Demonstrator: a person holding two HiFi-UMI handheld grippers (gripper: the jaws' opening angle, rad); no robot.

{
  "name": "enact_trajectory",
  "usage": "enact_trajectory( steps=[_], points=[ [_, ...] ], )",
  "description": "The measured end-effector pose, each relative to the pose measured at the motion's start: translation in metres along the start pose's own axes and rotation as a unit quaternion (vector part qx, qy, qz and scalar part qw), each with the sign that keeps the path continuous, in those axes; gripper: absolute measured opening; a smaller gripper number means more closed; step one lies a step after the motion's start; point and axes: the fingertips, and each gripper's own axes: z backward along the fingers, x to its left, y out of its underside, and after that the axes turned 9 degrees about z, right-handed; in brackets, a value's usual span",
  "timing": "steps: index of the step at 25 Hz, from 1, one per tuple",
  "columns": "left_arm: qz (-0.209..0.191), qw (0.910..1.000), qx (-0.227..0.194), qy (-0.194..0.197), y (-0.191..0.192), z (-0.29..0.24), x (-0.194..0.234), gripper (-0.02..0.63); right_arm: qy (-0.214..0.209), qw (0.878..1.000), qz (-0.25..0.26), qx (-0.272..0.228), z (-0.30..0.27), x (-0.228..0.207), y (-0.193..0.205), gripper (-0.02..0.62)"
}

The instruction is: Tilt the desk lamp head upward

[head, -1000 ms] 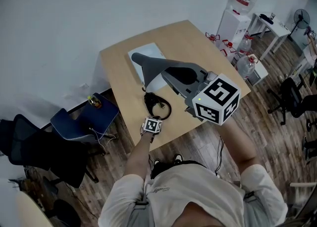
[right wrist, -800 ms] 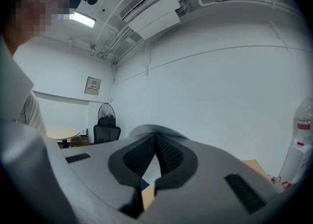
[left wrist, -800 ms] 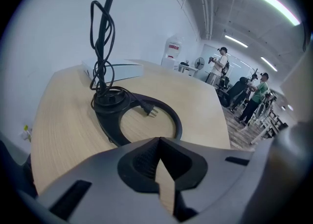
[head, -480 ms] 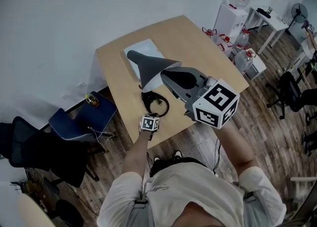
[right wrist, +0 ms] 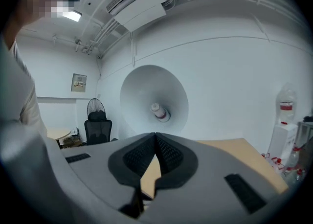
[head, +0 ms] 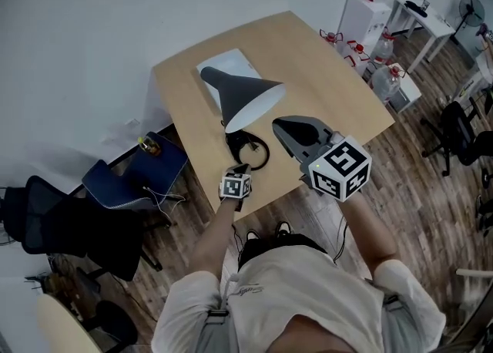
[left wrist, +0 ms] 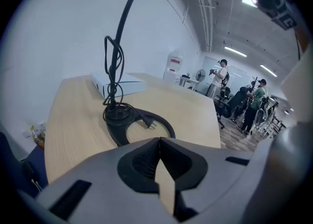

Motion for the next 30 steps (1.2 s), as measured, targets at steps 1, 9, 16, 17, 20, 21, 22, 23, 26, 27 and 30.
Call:
enact_trajectory(
  steps=[1,9,16,17,20,21,22,23,26,27,30],
  points=[
    [-0.001,1.0000,-0.007,0.000,-0.005,0.007,-0.003,0.015,0.004,1.000,0.001,0.010,0.003,-0.001,0.011,-0.005],
    [-0.040,0.9974,-0.059,0.013,-0.054,0.093,-0.036,0.015,0.031,0.998,-0.023,0.057,0.007,0.001,0.087,-0.005],
    [-0.084,0.9912,-0.096,0.035,-0.090,0.163,-0.080,0.015,0.061,0.997,-0.036,0.030,0.016,0.011,0.118,-0.005],
    [-0.082,0.9906,-0.102,0.039,-0.093,0.171,-0.083,0.015,0.066,0.997,-0.040,0.027,0.017,0.012,0.119,-0.005],
    [-0.069,0.9894,-0.121,0.043,-0.100,0.197,-0.086,0.015,0.077,0.996,-0.050,0.016,0.021,0.018,0.118,-0.005],
    [-0.063,0.9891,-0.126,0.043,-0.102,0.204,-0.086,0.015,0.079,0.995,-0.052,0.012,0.022,0.021,0.118,-0.005],
    [-0.058,0.9888,-0.131,0.043,-0.103,0.210,-0.086,0.015,0.081,0.995,-0.053,0.010,0.023,0.024,0.117,-0.005],
    [-0.053,0.9884,-0.136,0.043,-0.104,0.216,-0.085,0.015,0.082,0.995,-0.054,0.008,0.025,0.026,0.117,-0.005],
    [-0.046,0.9866,-0.151,0.040,-0.105,0.231,-0.083,0.015,0.082,0.995,-0.061,0.006,0.029,0.036,0.119,-0.005],
    [-0.046,0.9858,-0.157,0.038,-0.106,0.235,-0.083,0.015,0.081,0.995,-0.063,0.006,0.030,0.039,0.120,-0.005],
    [-0.051,0.9818,-0.180,0.034,-0.116,0.249,-0.086,0.015,0.076,0.995,-0.064,0.003,0.033,0.044,0.116,-0.005]
  ],
)
